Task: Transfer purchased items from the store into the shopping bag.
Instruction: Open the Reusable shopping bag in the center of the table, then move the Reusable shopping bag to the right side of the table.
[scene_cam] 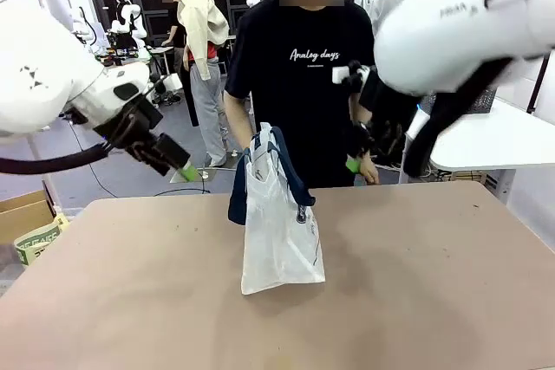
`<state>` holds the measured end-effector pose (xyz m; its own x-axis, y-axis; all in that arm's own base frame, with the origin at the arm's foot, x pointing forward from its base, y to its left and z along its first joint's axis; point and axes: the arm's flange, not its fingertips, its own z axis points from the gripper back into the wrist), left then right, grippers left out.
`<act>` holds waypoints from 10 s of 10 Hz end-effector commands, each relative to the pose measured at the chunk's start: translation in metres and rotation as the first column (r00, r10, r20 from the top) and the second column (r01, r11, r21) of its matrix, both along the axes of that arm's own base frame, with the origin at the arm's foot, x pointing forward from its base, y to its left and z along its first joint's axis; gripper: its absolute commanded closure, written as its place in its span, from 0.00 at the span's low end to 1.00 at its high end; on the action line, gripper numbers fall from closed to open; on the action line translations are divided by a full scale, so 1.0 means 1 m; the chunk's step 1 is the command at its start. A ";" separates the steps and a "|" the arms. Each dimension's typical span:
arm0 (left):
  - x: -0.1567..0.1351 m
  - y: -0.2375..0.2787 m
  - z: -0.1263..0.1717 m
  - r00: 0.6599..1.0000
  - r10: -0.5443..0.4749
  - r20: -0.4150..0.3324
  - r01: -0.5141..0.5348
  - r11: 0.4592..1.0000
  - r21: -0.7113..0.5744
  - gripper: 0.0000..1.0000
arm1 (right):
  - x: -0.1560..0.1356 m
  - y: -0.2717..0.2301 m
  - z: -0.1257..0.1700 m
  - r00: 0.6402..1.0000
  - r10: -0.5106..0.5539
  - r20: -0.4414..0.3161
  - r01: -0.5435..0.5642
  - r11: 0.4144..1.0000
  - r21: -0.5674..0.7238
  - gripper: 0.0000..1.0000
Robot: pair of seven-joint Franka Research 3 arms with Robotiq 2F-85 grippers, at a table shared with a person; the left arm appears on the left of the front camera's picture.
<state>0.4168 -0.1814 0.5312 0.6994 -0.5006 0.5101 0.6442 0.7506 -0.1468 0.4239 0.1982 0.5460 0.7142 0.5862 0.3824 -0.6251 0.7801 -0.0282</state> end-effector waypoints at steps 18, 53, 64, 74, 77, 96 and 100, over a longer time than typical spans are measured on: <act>0.086 -0.097 0.044 0.926 0.248 -0.286 -0.288 0.952 -0.106 0.00 | 0.092 0.126 0.042 0.968 -0.159 -0.192 0.181 0.979 0.098 0.00; 0.081 -0.091 -0.027 0.871 0.227 -0.436 -0.309 0.943 -0.126 0.61 | 0.142 0.145 -0.025 0.916 -0.208 -0.342 0.227 0.974 0.015 0.20; 0.063 -0.070 -0.020 0.878 0.303 -0.371 -0.324 0.946 0.006 1.00 | 0.078 0.080 -0.026 0.976 -0.097 -0.193 0.079 0.992 -0.098 1.00; 0.064 -0.058 -0.010 0.838 0.492 -0.235 -0.466 0.870 0.161 1.00 | 0.090 0.027 -0.016 0.994 0.029 -0.105 -0.038 0.995 -0.088 1.00; 0.069 -0.058 -0.007 0.866 0.448 -0.224 -0.413 0.891 0.186 1.00 | 0.087 0.020 -0.020 0.991 -0.011 -0.135 -0.002 0.995 -0.097 1.00; 0.067 -0.058 -0.011 0.847 0.471 -0.248 -0.450 0.882 0.138 1.00 | 0.090 0.030 -0.019 0.993 0.009 -0.118 -0.022 0.994 -0.111 1.00; 0.067 -0.058 -0.011 0.847 0.471 -0.248 -0.450 0.882 0.138 1.00 | 0.090 0.030 -0.019 0.993 0.009 -0.118 -0.022 0.994 -0.111 1.00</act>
<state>0.4825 -0.2423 0.5192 0.9632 -0.1242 0.2385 0.1730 0.9652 -0.1962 0.5130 0.2305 0.5277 0.7382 0.6351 0.2274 -0.6446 0.7635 -0.0399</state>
